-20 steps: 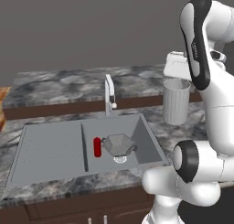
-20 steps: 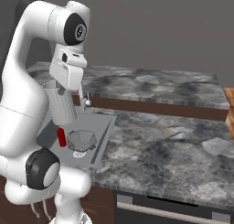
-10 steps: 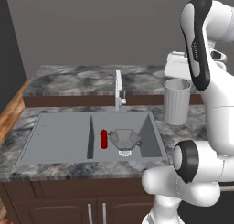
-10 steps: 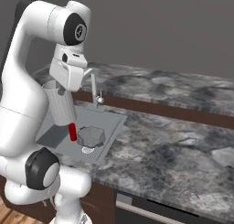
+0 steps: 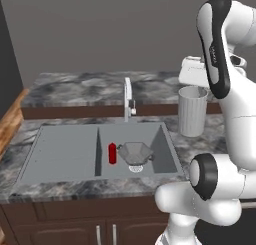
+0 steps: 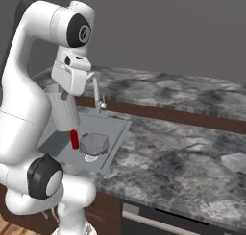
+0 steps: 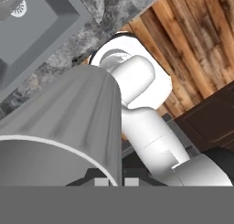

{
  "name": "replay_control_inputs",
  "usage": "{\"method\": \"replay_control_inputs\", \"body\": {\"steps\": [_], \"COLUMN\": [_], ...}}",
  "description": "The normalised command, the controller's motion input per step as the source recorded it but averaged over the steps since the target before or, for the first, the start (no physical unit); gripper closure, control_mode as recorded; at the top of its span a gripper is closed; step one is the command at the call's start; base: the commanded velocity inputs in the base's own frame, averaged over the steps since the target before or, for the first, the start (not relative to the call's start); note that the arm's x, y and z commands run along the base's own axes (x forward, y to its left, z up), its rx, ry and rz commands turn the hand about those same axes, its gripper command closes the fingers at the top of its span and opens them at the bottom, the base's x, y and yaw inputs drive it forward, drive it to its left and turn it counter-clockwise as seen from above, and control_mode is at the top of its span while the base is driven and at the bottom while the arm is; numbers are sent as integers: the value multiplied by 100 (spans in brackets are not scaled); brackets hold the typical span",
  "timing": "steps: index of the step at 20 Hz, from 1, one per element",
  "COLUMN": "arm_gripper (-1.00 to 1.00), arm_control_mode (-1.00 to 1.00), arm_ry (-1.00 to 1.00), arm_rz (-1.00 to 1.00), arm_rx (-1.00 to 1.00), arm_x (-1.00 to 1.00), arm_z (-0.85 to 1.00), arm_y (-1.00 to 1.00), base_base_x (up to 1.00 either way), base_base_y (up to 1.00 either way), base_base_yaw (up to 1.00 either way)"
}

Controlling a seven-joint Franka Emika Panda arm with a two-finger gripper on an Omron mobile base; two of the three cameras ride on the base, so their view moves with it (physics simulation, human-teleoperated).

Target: Pick the glass cup and colander and place them in the sink. Then turn on the water.

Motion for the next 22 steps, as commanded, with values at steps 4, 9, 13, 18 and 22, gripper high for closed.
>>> {"method": "replay_control_inputs", "body": {"steps": [4, 9, 13, 18, 22], "arm_gripper": [100, 100, 100, 100, 100], "arm_control_mode": [100, 100, 100, 100, 100], "arm_ry": [0, 0, 0, 0, 0], "arm_rz": [0, 0, 0, 0, 0], "arm_rx": [0, 0, 0, 0, 0], "arm_x": [0, 0, 0, 0, 0], "arm_z": [0, 0, 0, 0, 0], "arm_y": [0, 0, 0, 0, 0], "base_base_x": [50, 42, 51, 91, 86], "base_base_y": [75, 71, 14, -33, -3], "base_base_yaw": [-13, -14, -5, -3, -17]}}
